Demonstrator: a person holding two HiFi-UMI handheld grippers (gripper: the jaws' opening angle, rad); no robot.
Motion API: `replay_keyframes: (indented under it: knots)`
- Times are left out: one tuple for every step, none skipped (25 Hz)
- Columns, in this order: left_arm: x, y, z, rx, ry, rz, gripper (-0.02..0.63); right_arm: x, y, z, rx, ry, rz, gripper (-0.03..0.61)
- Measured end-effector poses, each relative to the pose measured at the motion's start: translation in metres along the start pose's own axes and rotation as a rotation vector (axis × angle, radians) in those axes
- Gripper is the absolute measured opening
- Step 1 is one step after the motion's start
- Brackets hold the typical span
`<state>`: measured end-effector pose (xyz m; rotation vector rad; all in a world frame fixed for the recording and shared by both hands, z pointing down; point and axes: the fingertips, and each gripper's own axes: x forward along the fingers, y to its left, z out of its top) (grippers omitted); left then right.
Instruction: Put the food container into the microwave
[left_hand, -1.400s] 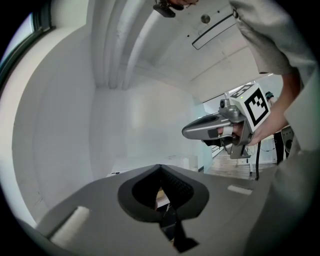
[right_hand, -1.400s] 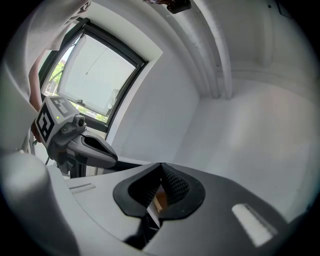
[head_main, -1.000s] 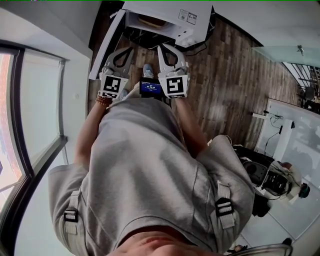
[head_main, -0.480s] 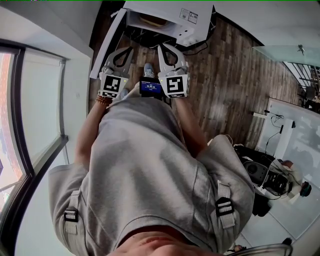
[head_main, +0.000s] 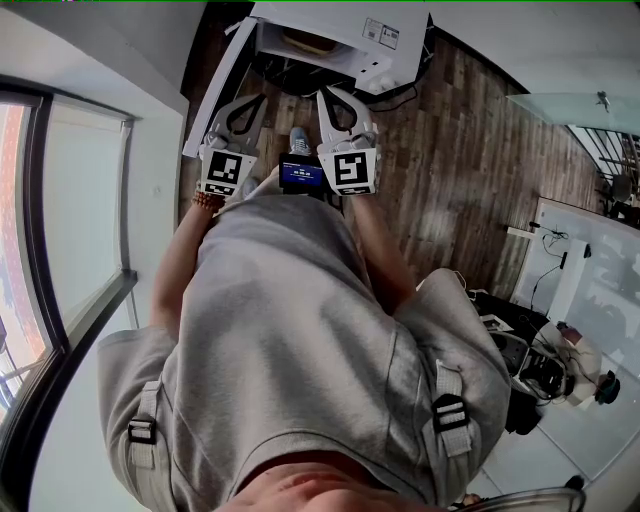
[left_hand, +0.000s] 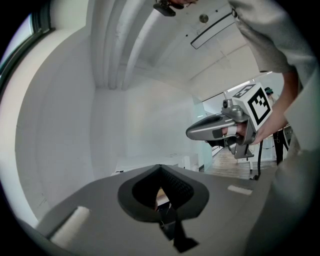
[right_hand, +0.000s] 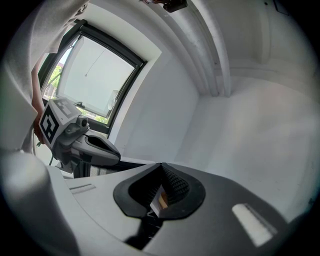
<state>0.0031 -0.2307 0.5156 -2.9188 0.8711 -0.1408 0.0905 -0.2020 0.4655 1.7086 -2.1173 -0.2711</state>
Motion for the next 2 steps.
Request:
replay_keyframes:
  knots:
    - [-0.0011, 0.0, -0.0005, 0.001, 0.002, 0.0, -0.003, 0.0002, 0.0012, 0.0001, 0.0, 0.001, 0.002, 0.009]
    - [-0.0023, 0.0001, -0.0012, 0.002, 0.003, 0.0, -0.003, 0.0005, 0.0025, 0.0002, 0.0, 0.001, 0.005, 0.009]
